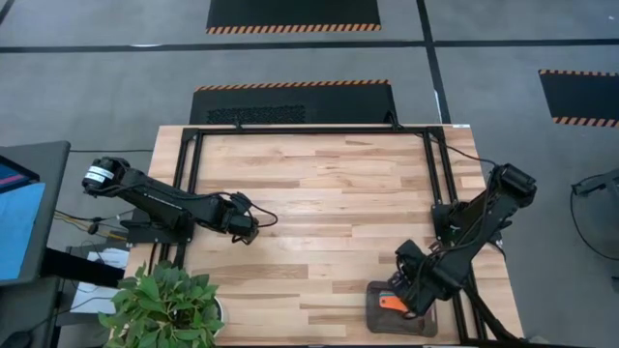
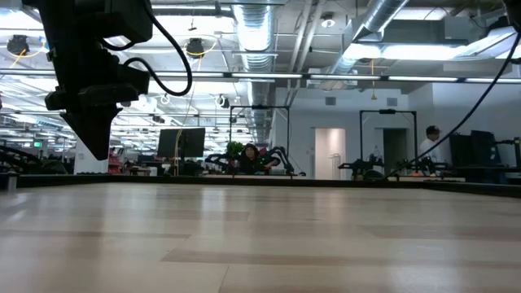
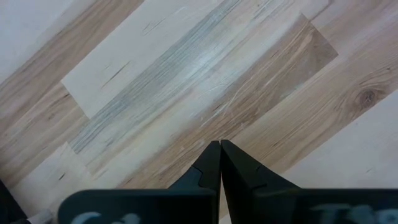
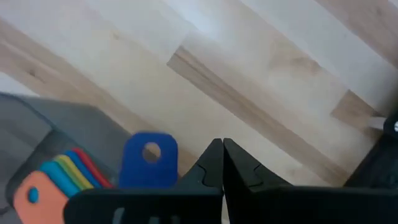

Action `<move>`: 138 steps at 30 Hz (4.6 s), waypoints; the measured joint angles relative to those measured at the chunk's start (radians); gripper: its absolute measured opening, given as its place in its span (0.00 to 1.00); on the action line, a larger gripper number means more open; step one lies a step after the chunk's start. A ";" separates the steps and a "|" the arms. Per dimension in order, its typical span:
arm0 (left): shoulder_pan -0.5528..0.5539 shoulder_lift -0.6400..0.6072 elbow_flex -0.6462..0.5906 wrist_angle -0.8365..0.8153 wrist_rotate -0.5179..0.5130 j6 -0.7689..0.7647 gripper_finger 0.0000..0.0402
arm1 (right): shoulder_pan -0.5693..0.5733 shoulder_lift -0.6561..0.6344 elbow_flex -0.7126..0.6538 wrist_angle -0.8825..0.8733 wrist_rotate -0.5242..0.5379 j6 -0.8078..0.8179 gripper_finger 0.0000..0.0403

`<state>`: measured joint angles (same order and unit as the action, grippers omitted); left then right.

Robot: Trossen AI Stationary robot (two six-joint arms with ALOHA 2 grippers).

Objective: Nest measuring cups in basket
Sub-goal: Stack the purple measuring cup on top of the orange measuring cup in the black bin, then return to Home Position

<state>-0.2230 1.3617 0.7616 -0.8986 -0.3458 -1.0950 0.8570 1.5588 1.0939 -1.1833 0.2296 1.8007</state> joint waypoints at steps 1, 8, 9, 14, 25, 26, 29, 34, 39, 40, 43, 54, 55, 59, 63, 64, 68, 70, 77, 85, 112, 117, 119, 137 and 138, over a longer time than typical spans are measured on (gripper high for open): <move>0.000 0.000 0.000 0.000 0.000 0.000 0.00 | 0.000 0.000 -0.008 0.021 -0.012 -0.011 0.04; 0.000 0.000 0.000 0.000 -0.001 0.000 0.00 | 0.000 -0.002 -0.016 0.137 0.047 -0.096 0.03; 0.000 0.000 0.000 0.000 -0.001 0.000 0.00 | 0.000 -0.003 -0.012 0.165 0.062 -0.124 0.04; 0.000 0.000 0.000 0.000 -0.002 0.000 0.00 | -0.002 -0.004 0.017 0.281 0.089 -0.252 0.05; 0.000 0.000 0.000 0.000 -0.009 0.000 0.00 | 0.013 -0.004 0.073 0.318 0.088 -0.378 0.05; 0.000 0.000 0.000 0.000 -0.009 0.000 0.00 | 0.013 -0.004 0.073 0.302 0.085 -0.349 0.05; 0.000 0.000 0.000 0.000 -0.008 0.000 0.00 | 0.021 0.000 0.073 0.283 0.054 -0.308 0.06; 0.000 0.000 0.000 0.000 -0.008 0.001 0.00 | 0.044 0.001 0.073 0.338 0.009 -0.327 0.02; 0.000 0.000 0.000 0.000 -0.018 0.001 0.00 | 0.073 0.003 0.073 0.497 -0.028 -0.437 0.02; 0.000 0.000 0.000 0.000 -0.026 0.002 0.00 | 0.073 0.012 0.074 0.510 -0.042 -0.438 0.03; 0.000 0.000 0.000 0.000 -0.036 0.002 0.00 | 0.077 0.045 0.072 0.519 -0.098 -0.438 0.04; 0.000 0.000 0.000 0.000 -0.037 0.003 0.00 | 0.053 0.132 0.073 0.533 -0.157 -0.448 0.04; 0.000 0.000 0.000 0.000 -0.037 0.002 0.00 | 0.045 0.132 0.073 0.524 -0.156 -0.448 0.04; 0.000 0.000 0.000 0.001 -0.036 0.002 0.00 | 0.017 0.132 0.073 0.477 -0.157 -0.449 0.03; 0.000 0.000 0.000 0.064 -0.018 -0.012 0.00 | 0.011 0.132 0.073 0.518 -0.167 -0.500 0.02; 0.000 0.000 0.000 0.122 0.001 0.007 0.00 | 0.011 0.132 0.073 0.521 -0.168 -0.501 0.02; 0.002 0.037 0.001 0.460 0.056 0.161 0.00 | 0.013 0.132 0.073 0.516 -0.172 -0.501 0.04; 0.019 0.082 0.008 0.612 0.081 0.222 0.00 | 0.013 0.132 0.073 0.515 -0.176 -0.500 0.05; 0.092 0.391 0.258 0.744 0.236 0.424 0.00 | 0.013 0.132 0.073 0.530 -0.179 -0.500 0.02; 0.086 0.767 0.749 0.729 0.345 0.663 0.00 | 0.013 0.132 0.073 0.541 -0.179 -0.500 0.05; 0.005 1.084 1.237 0.628 0.549 0.678 0.00 | -0.001 0.132 0.057 0.429 -0.176 -0.490 0.04; 0.005 1.084 1.237 0.628 0.549 0.677 0.00 | -0.006 0.132 0.057 0.514 -0.172 -0.522 0.05; 0.007 1.084 1.237 0.624 0.533 0.689 0.00 | -0.005 0.131 0.058 0.572 -0.172 -0.561 0.04; 0.112 0.830 1.236 -0.208 0.217 0.854 0.00 | -0.121 -0.027 0.459 0.123 -0.172 -0.802 0.08; 0.112 0.815 1.236 -0.250 0.181 0.863 0.00 | -0.121 -0.034 0.462 0.135 -0.167 -0.776 0.08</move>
<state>-0.1108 2.1762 1.9980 -1.1483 -0.1648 -0.2319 0.7364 1.5246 1.5562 -1.0480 0.0628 1.0252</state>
